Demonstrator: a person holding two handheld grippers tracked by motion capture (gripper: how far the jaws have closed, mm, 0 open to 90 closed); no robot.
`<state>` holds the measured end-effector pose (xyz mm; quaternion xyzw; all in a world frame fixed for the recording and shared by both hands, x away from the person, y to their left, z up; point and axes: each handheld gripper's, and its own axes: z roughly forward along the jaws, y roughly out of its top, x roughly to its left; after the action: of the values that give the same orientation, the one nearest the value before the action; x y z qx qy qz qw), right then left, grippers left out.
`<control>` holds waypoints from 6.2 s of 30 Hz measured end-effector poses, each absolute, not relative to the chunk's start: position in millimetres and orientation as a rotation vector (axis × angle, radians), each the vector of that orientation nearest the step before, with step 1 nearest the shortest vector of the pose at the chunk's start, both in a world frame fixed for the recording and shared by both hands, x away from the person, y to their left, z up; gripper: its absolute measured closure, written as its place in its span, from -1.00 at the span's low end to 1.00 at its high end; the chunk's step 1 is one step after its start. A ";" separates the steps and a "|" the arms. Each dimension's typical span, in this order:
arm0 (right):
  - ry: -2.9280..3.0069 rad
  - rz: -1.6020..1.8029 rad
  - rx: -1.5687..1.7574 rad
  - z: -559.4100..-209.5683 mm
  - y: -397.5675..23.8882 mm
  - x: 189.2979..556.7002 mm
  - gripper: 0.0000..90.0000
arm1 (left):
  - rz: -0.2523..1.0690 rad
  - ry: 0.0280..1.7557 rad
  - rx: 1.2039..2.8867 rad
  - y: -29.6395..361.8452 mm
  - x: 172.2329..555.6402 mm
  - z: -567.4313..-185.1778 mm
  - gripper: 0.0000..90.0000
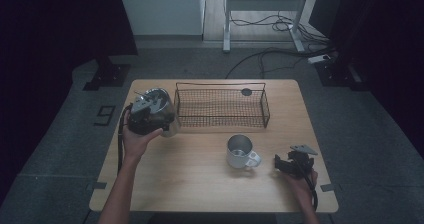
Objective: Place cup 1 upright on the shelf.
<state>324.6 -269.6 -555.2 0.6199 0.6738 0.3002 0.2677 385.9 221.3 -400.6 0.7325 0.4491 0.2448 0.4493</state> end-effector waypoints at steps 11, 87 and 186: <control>1.815 0.808 1.672 -555.3 -269.7 325.4 -0.71 | 0.593 1.101 1.822 214.8 390.3 -398.3 -0.92; 1.809 0.807 1.675 -555.5 -270.0 325.2 -0.71 | 0.568 1.046 1.845 165.9 449.1 -381.5 -0.91; 1.805 0.808 1.677 -555.5 -270.3 325.3 -0.71 | 0.547 1.216 1.933 120.9 524.7 -461.5 -0.92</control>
<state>325.3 -270.3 -555.5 0.6226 0.6701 0.2998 0.2708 524.7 120.9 -461.5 0.7593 0.4776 0.2150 0.3862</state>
